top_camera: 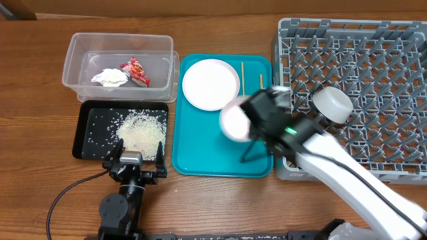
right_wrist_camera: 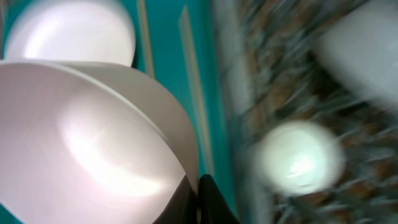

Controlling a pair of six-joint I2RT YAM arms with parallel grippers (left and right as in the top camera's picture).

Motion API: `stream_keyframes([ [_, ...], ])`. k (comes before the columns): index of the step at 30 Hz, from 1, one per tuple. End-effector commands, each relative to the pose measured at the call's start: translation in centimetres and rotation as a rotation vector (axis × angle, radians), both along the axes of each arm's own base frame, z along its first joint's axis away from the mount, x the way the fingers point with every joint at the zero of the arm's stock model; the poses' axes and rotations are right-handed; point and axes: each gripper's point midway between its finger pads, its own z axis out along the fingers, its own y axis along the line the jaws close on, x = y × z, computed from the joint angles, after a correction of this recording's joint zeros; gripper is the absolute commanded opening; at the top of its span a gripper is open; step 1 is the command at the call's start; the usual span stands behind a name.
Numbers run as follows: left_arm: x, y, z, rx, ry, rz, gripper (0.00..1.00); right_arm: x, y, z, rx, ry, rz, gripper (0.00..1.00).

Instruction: Sort waste into correct bins and load items into the dishwasher

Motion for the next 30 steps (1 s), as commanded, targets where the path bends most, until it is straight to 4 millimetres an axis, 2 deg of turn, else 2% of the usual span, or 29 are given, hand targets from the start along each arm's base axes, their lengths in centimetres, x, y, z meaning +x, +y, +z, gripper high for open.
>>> stream_keyframes([
  [1,0.0,0.0,0.1,0.007,-0.008,-0.001,1.00,0.8,-8.9,9.6,-0.295,-0.385,-0.281,0.04],
  [3,0.0,0.0,0.1,0.007,-0.008,-0.001,1.00,-0.2,-12.4,12.3,-0.400,-0.468,-0.393,0.04],
  [6,0.0,0.0,0.1,0.007,-0.008,-0.001,1.00,-1.8,-17.3,14.3,-0.547,-0.496,-0.548,0.04],
  [10,0.0,0.0,0.1,0.007,-0.008,-0.001,1.00,-2.8,-22.2,14.0,-0.635,-0.420,-0.703,0.04],
  [15,0.0,0.0,0.1,0.007,-0.008,-0.001,1.00,-3.5,-27.2,12.9,-0.715,-0.314,-0.860,0.04],
  [18,0.0,0.0,0.1,0.007,-0.008,-0.001,1.00,-3.5,-29.7,11.7,-0.727,-0.251,-0.931,0.04],
  [23,0.0,0.0,0.1,0.007,-0.008,-0.001,1.00,-2.1,-32.8,7.3,-0.734,-0.039,-0.899,0.04],
  [27,0.0,0.0,0.1,0.007,-0.008,-0.001,1.00,-1.4,-34.5,4.4,-0.786,0.080,-0.896,0.04],
  [30,0.0,0.0,0.1,0.007,-0.008,-0.001,1.00,-0.9,-35.1,3.0,-0.828,0.122,-0.898,0.04],
])
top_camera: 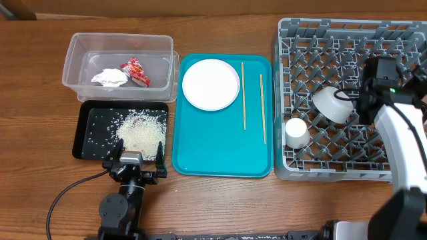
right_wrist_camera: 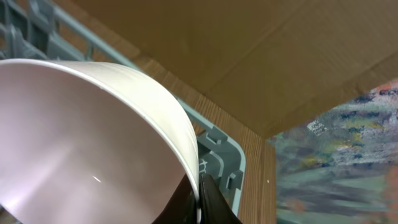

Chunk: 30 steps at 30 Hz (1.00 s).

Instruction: Sort waste into correct bins and load items into the dishwasher

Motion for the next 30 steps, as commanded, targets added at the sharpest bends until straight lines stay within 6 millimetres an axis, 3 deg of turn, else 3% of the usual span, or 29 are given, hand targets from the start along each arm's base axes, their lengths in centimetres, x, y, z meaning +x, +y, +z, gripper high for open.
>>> stream_keyframes([
  [1,0.0,0.0,0.1,0.007,-0.009,-0.001,1.00,0.7,-0.6,-0.9,-0.025,0.059,-0.006,0.04],
  [9,0.0,0.0,0.1,0.007,-0.009,-0.001,1.00,2.8,1.0,-4.3,0.015,0.156,0.067,0.04],
  [17,0.0,0.0,0.1,0.007,-0.009,-0.001,1.00,4.9,4.8,-4.9,0.019,0.173,0.185,0.04],
  [19,0.0,0.0,0.1,0.007,-0.009,-0.001,1.00,4.9,5.1,-5.0,0.021,0.188,0.194,0.14],
  [22,0.0,0.0,0.1,0.007,-0.009,-0.001,1.00,4.9,5.4,-4.9,0.031,0.189,0.203,0.50],
  [23,0.0,0.0,0.1,0.007,-0.009,-0.001,1.00,5.0,5.7,-4.9,0.050,0.177,0.215,0.56],
  [27,0.0,0.0,0.1,0.007,-0.009,-0.001,1.00,6.2,8.4,-3.1,0.148,0.105,0.299,0.60],
  [30,0.0,0.0,0.1,0.007,-0.009,-0.001,1.00,7.1,11.9,-1.1,0.278,0.036,0.411,0.61],
])
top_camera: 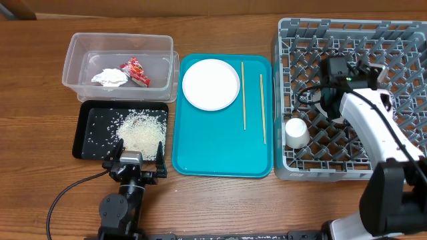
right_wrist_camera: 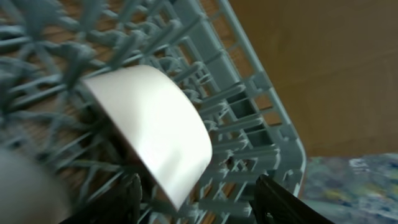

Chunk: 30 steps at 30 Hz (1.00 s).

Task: Sort waste into correct bins and load items into the dishwasher
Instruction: 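Grasp the large white plate on the teal tray with the right gripper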

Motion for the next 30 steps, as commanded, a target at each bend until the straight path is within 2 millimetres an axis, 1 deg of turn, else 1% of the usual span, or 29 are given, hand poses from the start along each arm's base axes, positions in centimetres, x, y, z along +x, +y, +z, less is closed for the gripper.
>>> stream_keyframes([
  [1,0.0,0.0,0.1,0.007,-0.008,-0.001,1.00,2.2,5.1,4.5,0.230,-0.177,0.128,0.61],
  [4,0.0,0.0,0.1,0.007,-0.008,-0.001,1.00,2.4,11.2,6.0,0.494,-0.177,0.271,0.60],
  [5,0.0,0.0,0.1,0.007,-0.009,-0.001,1.00,2.2,13.7,6.4,0.595,-0.167,0.324,0.59],
  [6,0.0,0.0,0.1,0.007,-0.008,-0.001,1.00,1.9,16.2,6.8,0.697,-0.152,0.379,0.59],
  [7,0.0,0.0,0.1,0.007,-0.008,-0.001,1.00,1.5,19.3,7.1,0.818,-0.129,0.445,0.59],
  [8,0.0,0.0,0.1,0.007,-0.008,-0.001,1.00,1.1,21.6,7.2,0.906,-0.111,0.493,0.59],
  [9,0.0,0.0,0.1,0.007,-0.008,-0.001,1.00,0.5,24.6,7.3,1.022,-0.084,0.559,0.59],
  [10,0.0,0.0,0.1,0.007,-0.008,-0.001,1.00,0.0,26.9,7.4,1.103,-0.058,0.607,0.59],
  [12,0.0,0.0,0.1,0.007,-0.008,-0.001,1.00,-0.7,30.3,7.2,1.200,-0.020,0.679,0.59],
  [13,0.0,0.0,0.1,0.007,-0.008,-0.001,1.00,-0.8,31.5,6.8,1.218,-0.010,0.692,0.59],
  [16,0.0,0.0,0.1,0.007,-0.008,-0.001,1.00,0.1,34.0,4.9,1.222,-0.024,0.659,0.59],
  [18,0.0,0.0,0.1,0.007,-0.008,-0.001,1.00,1.2,35.3,3.2,1.209,-0.044,0.621,0.60],
  [20,0.0,0.0,0.1,0.007,-0.008,-0.001,1.00,2.5,36.2,1.1,1.175,-0.055,0.596,0.59],
  [22,0.0,0.0,0.1,0.007,-0.008,-0.001,1.00,4.1,36.7,-1.5,1.138,-0.064,0.559,0.59],
  [23,0.0,0.0,0.1,0.007,-0.008,-0.001,1.00,4.6,36.8,-2.5,1.133,-0.064,0.545,0.59],
  [25,0.0,0.0,0.1,0.007,-0.008,-0.001,1.00,5.8,37.3,-4.8,1.127,-0.071,0.503,0.56],
  [28,0.0,0.0,0.1,0.007,-0.008,-0.001,1.00,6.9,37.8,-7.5,1.125,-0.075,0.467,0.54],
  [30,0.0,0.0,0.1,0.007,-0.008,-0.001,1.00,7.3,37.8,-9.4,1.115,-0.072,0.430,0.54],
])
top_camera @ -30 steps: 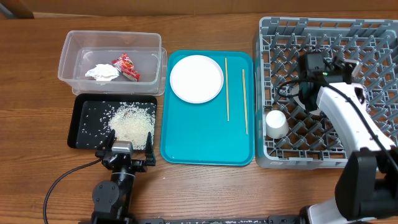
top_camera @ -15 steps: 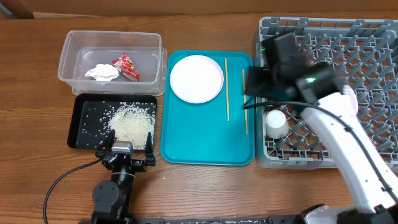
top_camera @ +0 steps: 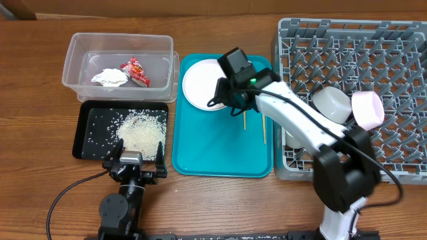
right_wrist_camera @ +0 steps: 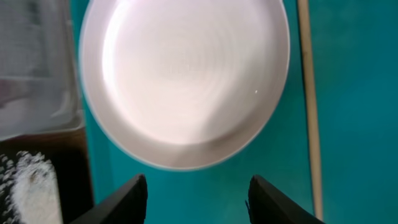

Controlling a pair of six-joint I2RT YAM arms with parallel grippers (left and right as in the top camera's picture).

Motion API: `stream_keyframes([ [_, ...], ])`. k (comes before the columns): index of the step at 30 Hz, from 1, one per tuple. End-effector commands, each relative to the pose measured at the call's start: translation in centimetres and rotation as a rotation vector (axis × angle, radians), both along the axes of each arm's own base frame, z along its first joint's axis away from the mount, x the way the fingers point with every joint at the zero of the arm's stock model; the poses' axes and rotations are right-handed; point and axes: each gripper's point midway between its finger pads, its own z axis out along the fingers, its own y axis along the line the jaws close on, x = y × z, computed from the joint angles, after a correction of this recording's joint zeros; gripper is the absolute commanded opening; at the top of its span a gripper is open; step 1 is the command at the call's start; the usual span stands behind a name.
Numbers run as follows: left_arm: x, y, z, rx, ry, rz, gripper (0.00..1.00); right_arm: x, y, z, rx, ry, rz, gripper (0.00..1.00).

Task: Sort waste into correct bins and load items into the dishwasher
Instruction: 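Grasp the large white plate on the teal tray with the right gripper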

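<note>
My right gripper (top_camera: 231, 103) (right_wrist_camera: 202, 208) hangs open and empty over the teal tray (top_camera: 207, 150), at the near edge of the white plate (top_camera: 200, 83) (right_wrist_camera: 186, 81). Two chopsticks lie on the tray to the right of the plate; one chopstick (right_wrist_camera: 309, 106) shows in the right wrist view. In the grey dish rack (top_camera: 347, 40) a pink bowl (top_camera: 369, 110) leans on edge next to a white bowl (top_camera: 331, 103). My arm partly hides a white cup (top_camera: 293, 137). At the table's front, my left gripper (top_camera: 134, 162) rests open.
At the back left stands a clear bin (top_camera: 120, 47) holding a crumpled tissue and a red wrapper. A black tray (top_camera: 93, 133) (right_wrist_camera: 25, 186) with spilled rice lies in front of that bin, left of the teal tray.
My right gripper, open then and now, was over the rack beside the bowls. It has moved left to the teal tray and now hangs over the white plate. The left arm stays still.
First my right gripper held the pink bowl over the teal tray. Then it held the bowl above the rack's right side. A second ago it was open in the rack with the bowl let go. The pink bowl now stands in the rack, and the gripper is at the plate.
</note>
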Motion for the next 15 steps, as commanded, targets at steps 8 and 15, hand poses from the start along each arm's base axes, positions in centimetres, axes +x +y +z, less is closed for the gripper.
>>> stream_keyframes([
  [8,0.0,0.0,0.1,0.007,-0.008,-0.001,1.00,1.0,-1.2,-7.7,-0.085,0.079,-0.143,0.51],
  [15,0.0,0.0,0.1,0.007,-0.008,-0.001,1.00,0.9,-1.7,-8.2,-0.115,0.085,-0.150,0.04],
])
